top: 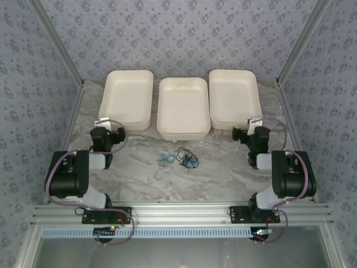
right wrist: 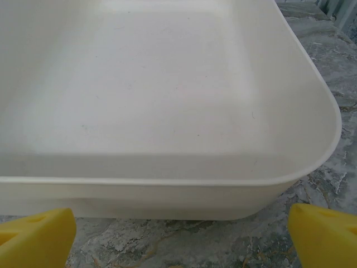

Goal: Untangle the cables

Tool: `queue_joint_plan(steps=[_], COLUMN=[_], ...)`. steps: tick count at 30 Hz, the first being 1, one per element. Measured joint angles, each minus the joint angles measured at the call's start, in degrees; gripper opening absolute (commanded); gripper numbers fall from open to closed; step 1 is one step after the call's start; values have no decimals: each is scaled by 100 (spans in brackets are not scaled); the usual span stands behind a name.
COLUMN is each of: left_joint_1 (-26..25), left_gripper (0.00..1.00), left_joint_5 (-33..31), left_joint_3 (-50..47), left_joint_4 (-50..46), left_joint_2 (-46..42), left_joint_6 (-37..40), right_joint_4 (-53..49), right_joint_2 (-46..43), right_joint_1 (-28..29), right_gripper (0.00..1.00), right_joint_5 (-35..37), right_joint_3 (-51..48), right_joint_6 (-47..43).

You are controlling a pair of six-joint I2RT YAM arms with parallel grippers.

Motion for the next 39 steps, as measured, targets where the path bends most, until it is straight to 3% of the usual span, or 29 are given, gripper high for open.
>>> queue_joint_plan(steps=[35, 39], left_joint_1=[0, -103], left_gripper=[99, 99], left_joint_5=[-4, -184], left_joint_3=[0, 70], left_joint_4=[-2, -887], left_joint_2=[-4, -758], left_joint_6=[0, 9], right_joint_4=[-275, -651], right_joint_2=[-76, -645], right_joint_1=[42, 184], right_gripper=[100, 100], right_joint_5=[238, 723], right_joint_3=[81, 129], right_joint_6=[7, 4])
